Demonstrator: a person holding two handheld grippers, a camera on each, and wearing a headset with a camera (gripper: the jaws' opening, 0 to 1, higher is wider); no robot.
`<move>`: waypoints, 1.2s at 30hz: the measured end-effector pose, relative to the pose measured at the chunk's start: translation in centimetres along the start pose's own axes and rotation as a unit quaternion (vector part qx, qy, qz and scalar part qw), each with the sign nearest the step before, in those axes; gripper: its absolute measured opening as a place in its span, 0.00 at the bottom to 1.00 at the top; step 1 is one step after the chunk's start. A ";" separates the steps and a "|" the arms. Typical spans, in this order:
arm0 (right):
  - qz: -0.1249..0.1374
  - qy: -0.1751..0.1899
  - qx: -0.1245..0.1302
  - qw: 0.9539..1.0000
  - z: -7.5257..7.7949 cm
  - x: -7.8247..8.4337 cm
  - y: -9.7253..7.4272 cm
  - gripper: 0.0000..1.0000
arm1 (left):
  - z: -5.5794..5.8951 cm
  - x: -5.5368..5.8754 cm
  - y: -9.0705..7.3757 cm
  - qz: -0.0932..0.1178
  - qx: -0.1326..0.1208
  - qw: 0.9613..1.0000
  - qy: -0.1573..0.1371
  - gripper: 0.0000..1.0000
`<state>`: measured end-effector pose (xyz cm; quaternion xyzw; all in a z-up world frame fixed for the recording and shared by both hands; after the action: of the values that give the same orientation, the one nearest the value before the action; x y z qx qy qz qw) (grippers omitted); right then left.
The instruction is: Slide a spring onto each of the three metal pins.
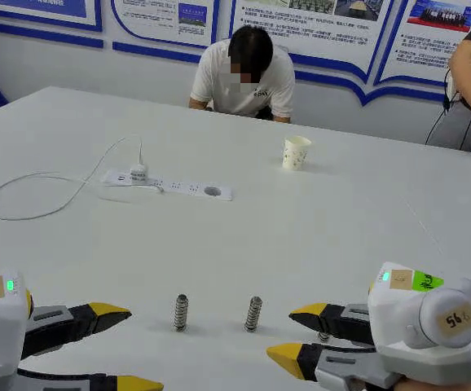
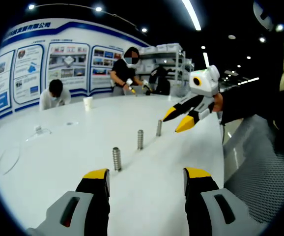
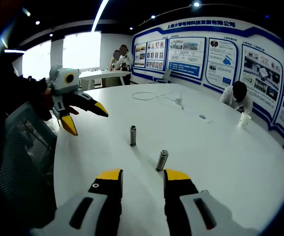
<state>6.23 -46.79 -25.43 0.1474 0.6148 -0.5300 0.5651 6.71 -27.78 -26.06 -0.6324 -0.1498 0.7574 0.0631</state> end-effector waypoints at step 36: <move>0.006 0.033 0.046 0.998 5.6 4.7 -4.4 0.50 | 0.1 0.6 0.3 -0.008 0.001 1.000 -0.005 0.66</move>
<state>4.34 -55.08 -26.22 0.1942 0.6067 -0.5495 0.5406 6.54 -27.87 -26.70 -0.6270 -0.1544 0.7604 0.0689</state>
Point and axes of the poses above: the centre of the closed fingertips' face, and the gripper's own axes: y roughly forward along the fingers, z roughly to its right, x roughly out of its underside, the point moved 3 cm from there along -y, roughly backward along the fingers, and after that the axes turned 14 degrees about x, right-handed, at the moved point
